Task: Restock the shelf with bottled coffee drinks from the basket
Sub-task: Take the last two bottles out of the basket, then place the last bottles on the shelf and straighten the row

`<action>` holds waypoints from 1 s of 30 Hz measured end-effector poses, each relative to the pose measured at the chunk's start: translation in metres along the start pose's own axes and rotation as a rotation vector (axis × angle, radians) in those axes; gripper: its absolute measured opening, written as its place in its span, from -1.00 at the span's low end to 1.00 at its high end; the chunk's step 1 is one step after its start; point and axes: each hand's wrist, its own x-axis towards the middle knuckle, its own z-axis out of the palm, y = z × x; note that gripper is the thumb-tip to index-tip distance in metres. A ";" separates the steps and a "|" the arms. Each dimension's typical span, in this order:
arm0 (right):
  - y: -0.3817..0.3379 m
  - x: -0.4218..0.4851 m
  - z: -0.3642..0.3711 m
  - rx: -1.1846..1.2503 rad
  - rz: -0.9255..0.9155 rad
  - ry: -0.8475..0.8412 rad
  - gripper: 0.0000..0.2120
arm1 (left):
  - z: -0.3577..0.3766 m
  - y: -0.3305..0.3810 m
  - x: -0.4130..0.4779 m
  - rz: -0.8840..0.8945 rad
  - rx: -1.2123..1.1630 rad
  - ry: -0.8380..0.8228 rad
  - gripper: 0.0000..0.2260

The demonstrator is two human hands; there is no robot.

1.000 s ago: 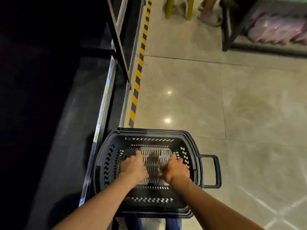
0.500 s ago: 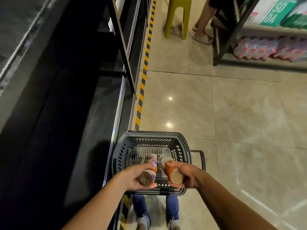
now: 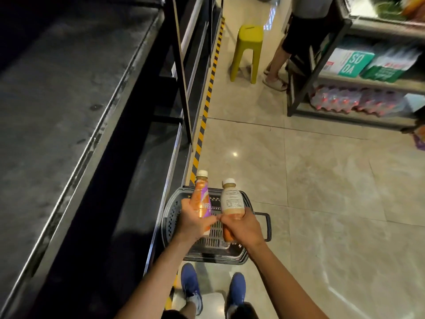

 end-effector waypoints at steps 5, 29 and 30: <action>0.001 -0.046 -0.015 -0.066 -0.197 -0.004 -0.50 | -0.009 -0.001 -0.048 0.056 -0.017 0.182 -0.52; -0.056 -0.377 0.079 -0.121 -0.959 -0.860 -0.57 | -0.145 0.011 -0.477 0.280 -0.504 1.212 -0.59; -0.048 -0.401 0.082 -0.122 -0.972 -0.905 -0.56 | -0.144 0.006 -0.503 0.284 -0.536 1.255 -0.54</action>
